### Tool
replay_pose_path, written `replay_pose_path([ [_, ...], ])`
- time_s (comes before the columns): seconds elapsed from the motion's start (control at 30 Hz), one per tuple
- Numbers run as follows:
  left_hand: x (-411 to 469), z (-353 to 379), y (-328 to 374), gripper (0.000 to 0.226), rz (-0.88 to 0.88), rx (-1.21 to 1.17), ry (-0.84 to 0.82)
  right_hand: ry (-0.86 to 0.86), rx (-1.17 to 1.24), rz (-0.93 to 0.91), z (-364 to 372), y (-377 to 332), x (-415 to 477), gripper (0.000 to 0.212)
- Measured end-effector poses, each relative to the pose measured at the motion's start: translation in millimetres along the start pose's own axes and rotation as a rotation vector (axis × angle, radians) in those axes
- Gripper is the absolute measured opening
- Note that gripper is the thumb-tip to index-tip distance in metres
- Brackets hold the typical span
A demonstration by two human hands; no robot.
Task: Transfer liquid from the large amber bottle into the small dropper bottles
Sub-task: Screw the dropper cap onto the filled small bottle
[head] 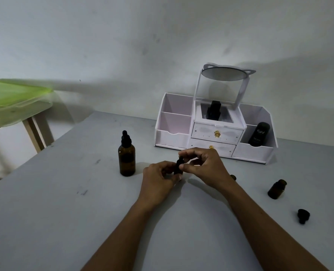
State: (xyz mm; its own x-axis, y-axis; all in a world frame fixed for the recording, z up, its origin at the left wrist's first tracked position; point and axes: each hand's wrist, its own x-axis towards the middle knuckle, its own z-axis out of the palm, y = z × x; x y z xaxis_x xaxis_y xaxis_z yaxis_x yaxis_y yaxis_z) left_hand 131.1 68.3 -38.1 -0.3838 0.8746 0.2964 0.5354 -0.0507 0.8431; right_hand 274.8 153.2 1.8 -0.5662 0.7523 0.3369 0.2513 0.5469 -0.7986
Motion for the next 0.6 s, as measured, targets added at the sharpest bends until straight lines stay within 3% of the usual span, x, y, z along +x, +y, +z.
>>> replay_pose_path([
  [0.17, -0.3, -0.7, 1.3, 0.036, -0.014, -0.007, 0.002, 0.042, -0.004, 0.034, 2.6, 0.5, 0.8, 0.024],
  [0.37, -1.1, -0.9, 2.6, 0.036, -0.034, -0.027, 0.003, 0.017, -0.038, -0.007, 2.3, -1.4, 0.1, 0.032],
  [0.5, -1.6, -0.7, 2.0, 0.035, -0.035, -0.041, -0.003, 0.046, -0.029, 0.029, 5.3, 0.5, -0.2, 0.021],
  [0.6, -1.7, -0.4, 2.2, 0.035, -0.037, -0.035, 0.006, 0.087, -0.014, 0.054, 9.6, 1.7, -0.4, 0.026],
])
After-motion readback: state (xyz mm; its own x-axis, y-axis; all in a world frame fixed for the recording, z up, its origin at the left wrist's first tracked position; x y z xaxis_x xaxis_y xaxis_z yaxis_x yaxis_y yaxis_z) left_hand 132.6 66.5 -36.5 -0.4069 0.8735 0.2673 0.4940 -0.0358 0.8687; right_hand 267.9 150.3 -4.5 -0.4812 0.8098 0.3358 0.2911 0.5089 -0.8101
